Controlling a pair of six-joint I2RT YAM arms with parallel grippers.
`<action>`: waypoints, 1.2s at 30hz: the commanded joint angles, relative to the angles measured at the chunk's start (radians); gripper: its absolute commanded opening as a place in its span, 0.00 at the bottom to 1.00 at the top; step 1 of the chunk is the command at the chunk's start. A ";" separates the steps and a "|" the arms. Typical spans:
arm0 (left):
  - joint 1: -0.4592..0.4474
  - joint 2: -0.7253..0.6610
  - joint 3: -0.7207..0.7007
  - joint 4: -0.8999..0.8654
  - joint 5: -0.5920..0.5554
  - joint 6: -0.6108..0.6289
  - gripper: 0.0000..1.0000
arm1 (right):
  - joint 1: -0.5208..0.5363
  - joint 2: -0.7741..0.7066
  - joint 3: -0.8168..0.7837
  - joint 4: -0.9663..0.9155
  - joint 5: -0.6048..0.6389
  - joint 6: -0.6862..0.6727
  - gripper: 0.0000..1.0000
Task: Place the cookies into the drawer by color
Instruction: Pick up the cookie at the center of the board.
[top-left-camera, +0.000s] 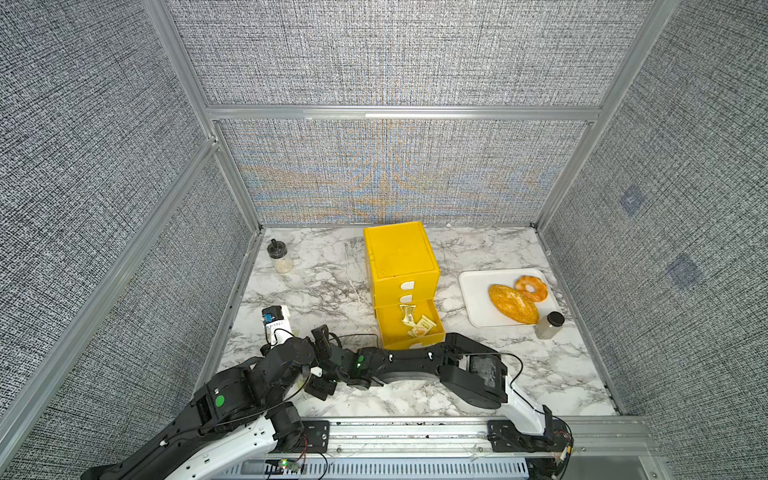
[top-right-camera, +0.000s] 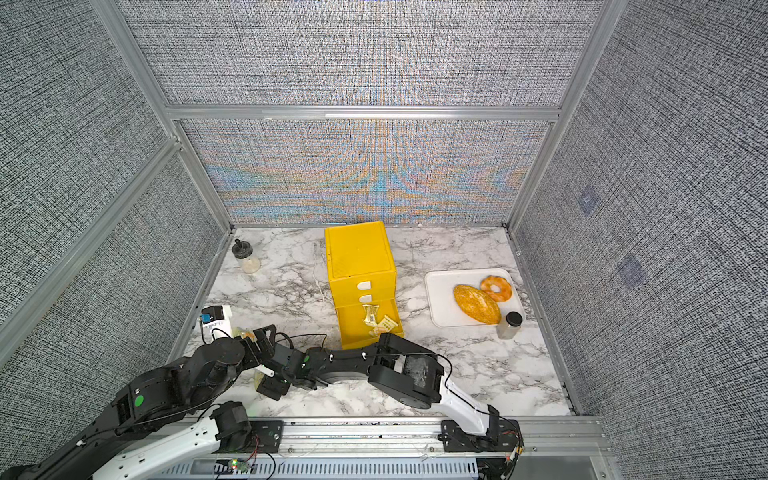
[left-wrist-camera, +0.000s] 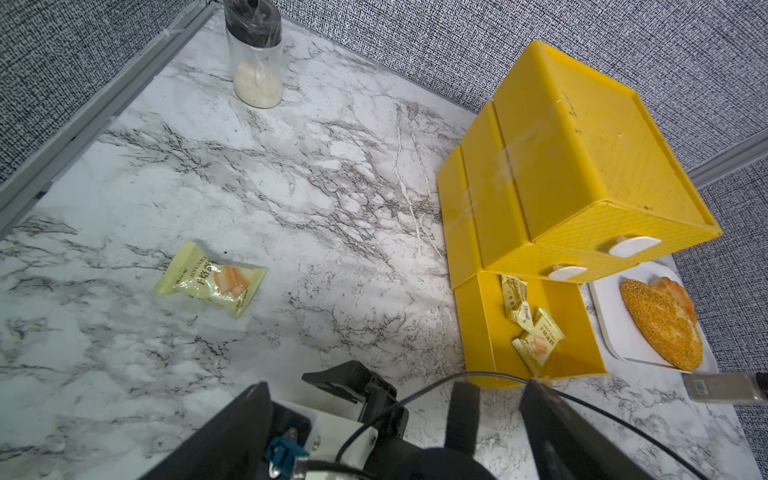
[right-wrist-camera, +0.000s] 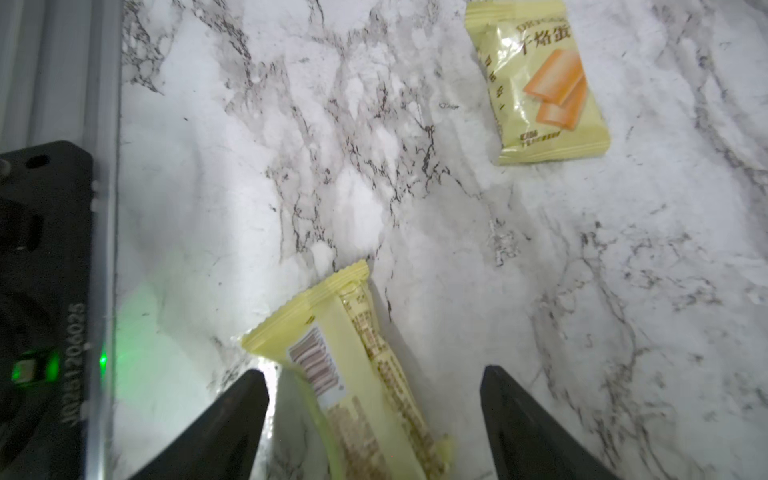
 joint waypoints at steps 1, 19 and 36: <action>-0.001 0.000 -0.002 -0.016 0.003 -0.005 0.99 | 0.002 0.020 0.012 -0.038 0.007 0.001 0.77; -0.001 -0.020 -0.009 -0.035 -0.006 -0.024 0.99 | 0.002 -0.297 -0.330 0.073 0.103 0.174 0.34; -0.001 -0.005 -0.036 -0.042 -0.021 -0.046 0.99 | -0.093 -0.766 -0.683 0.055 0.271 0.296 0.34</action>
